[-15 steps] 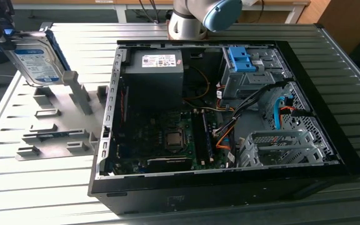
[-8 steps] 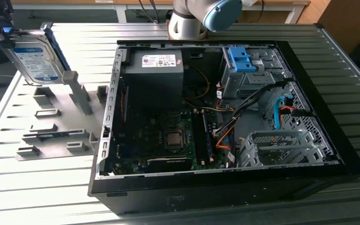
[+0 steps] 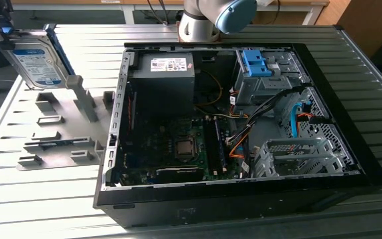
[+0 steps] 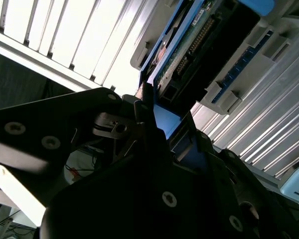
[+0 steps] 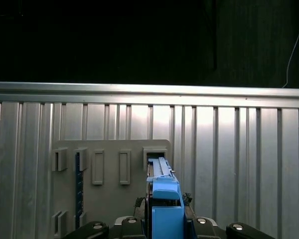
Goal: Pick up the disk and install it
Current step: 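Pick up the disk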
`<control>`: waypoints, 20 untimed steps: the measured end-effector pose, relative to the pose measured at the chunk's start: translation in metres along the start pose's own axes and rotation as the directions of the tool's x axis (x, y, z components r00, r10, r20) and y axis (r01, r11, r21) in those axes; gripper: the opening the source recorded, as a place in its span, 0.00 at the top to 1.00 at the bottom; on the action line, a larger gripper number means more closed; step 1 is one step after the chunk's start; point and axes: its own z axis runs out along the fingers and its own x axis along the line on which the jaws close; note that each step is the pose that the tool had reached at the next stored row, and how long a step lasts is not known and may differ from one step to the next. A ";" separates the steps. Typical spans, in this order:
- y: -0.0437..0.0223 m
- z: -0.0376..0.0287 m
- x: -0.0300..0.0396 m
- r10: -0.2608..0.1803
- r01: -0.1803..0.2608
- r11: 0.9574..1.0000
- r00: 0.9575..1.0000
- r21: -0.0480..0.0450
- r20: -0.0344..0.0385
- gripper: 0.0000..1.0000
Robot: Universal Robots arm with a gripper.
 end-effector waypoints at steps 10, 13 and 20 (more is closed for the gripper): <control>0.0001 -0.0050 -0.0002 0.000 0.000 1.000 1.000 0.000 0.000 0.64; 0.0002 -0.0069 -0.0002 0.000 0.000 1.000 1.000 0.000 0.000 0.64; 0.0002 -0.0104 -0.0003 0.000 0.000 1.000 1.000 0.000 0.000 0.64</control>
